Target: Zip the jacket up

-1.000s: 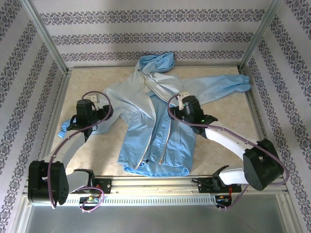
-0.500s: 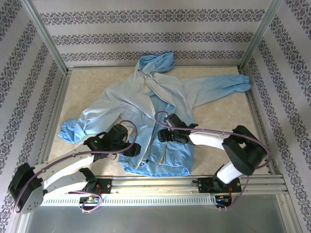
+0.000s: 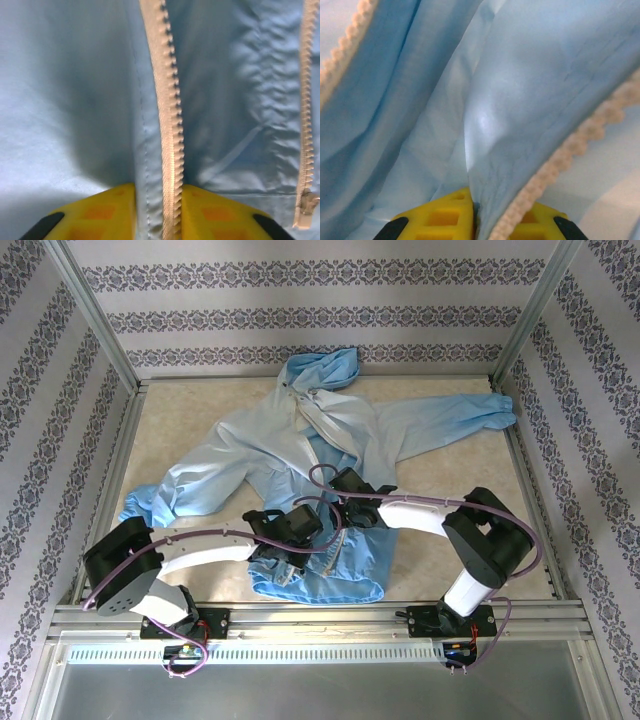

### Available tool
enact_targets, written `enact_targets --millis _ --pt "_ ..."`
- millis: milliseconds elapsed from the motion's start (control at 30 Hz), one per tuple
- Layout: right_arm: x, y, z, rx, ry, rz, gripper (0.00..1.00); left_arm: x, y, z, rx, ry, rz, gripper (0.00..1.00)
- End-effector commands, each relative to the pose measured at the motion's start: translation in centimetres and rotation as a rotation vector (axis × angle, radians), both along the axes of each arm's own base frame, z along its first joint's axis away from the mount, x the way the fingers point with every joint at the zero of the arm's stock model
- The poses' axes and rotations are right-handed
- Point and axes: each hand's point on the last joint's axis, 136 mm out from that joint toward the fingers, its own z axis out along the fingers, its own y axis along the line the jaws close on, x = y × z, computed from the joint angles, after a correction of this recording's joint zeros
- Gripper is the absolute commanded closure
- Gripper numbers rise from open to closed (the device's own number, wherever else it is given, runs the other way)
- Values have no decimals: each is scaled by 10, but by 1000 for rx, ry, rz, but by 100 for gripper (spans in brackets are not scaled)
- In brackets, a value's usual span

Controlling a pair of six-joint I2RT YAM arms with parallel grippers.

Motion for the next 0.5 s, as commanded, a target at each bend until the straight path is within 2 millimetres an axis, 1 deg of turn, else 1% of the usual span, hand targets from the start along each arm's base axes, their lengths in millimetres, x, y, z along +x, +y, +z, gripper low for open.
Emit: enact_targets --millis 0,67,133,200,300,367,400,433,467 --pt "4 -32 18 -121 6 12 87 12 20 22 53 -79 34 89" --pt "5 -45 28 -180 9 33 87 16 28 33 22 -83 58 94" --pt "7 -53 38 -220 1 60 88 18 33 42 -14 -86 75 97" --pt "6 -54 50 -243 6 95 88 19 36 48 -53 -91 91 100" --pt "4 -53 72 -288 44 149 88 21 38 52 -132 -90 130 100" --pt "2 -47 86 -327 87 184 86 25 38 53 -200 -79 167 100" --pt "1 -41 89 -336 101 195 83 26 38 53 -230 -71 181 100" --pt "-1 -29 92 -321 111 211 78 28 38 54 -264 -64 198 100" --pt "-4 -12 94 -276 121 235 73 30 39 54 -289 -57 215 100"
